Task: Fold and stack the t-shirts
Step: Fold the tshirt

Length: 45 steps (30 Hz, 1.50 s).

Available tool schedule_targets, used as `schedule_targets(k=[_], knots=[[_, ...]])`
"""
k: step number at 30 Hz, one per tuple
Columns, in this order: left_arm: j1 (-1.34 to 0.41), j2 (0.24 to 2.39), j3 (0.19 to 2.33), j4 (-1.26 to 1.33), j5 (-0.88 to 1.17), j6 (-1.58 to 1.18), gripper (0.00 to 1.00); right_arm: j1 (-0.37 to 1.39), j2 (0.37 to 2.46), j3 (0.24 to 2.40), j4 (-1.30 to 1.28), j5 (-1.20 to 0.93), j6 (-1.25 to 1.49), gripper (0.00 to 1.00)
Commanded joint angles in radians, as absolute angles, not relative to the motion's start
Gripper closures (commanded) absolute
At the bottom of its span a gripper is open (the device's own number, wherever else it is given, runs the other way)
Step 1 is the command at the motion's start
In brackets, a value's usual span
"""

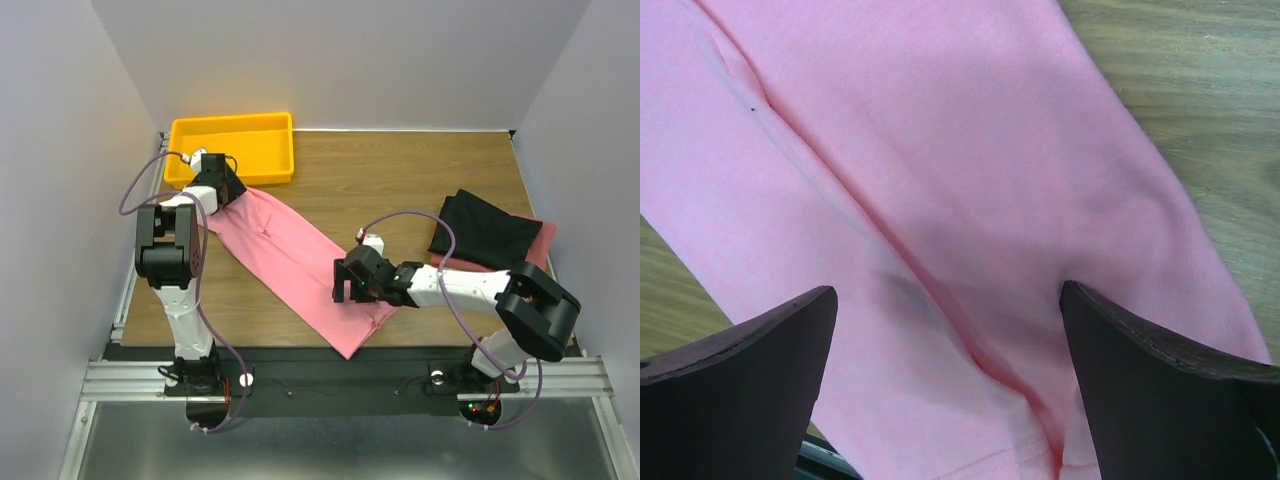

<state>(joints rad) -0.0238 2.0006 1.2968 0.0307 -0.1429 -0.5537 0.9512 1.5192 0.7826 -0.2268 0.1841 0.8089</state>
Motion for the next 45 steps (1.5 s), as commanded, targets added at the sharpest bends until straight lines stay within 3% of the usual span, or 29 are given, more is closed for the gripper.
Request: schedule_targets(k=[1,2,6,10,16,24,29,32,38,45], knots=[[-0.075,1.965,1.217,-0.017,-0.136,-0.569,0.11,0.977,1.531,0.713,-0.293,0.129,0.861,0.00],[-0.106,1.936,1.194,-0.035,-0.185,-0.584,0.02,0.979,1.508,0.686,-0.293,0.126,0.867,0.00],[-0.193,1.899,1.187,-0.098,-0.293,-0.589,0.01,0.988,1.411,0.608,-0.305,0.104,0.906,0.00],[-0.280,1.908,1.184,-0.081,-0.218,-0.591,0.01,0.988,1.324,0.558,-0.354,0.120,0.925,0.00],[-0.480,2.029,1.359,-0.109,-0.193,-0.581,0.01,0.988,1.207,0.546,-0.489,0.187,0.951,0.00],[-0.607,2.255,1.742,-0.173,-0.117,-0.548,0.01,0.988,1.193,0.546,-0.499,0.215,0.968,0.00],[-0.612,2.458,2.059,-0.299,-0.133,-0.560,0.01,0.986,1.224,0.586,-0.500,0.235,0.948,0.00],[-0.586,2.607,2.413,-0.412,-0.137,-0.567,0.01,0.985,1.262,0.623,-0.499,0.261,0.933,0.00],[-0.506,2.664,2.419,-0.253,-0.020,-0.630,0.01,0.982,1.324,0.702,-0.495,0.282,0.914,0.00],[-0.446,2.692,2.483,-0.175,-0.074,-0.733,0.01,0.983,1.390,0.707,-0.468,0.121,0.905,0.00]])
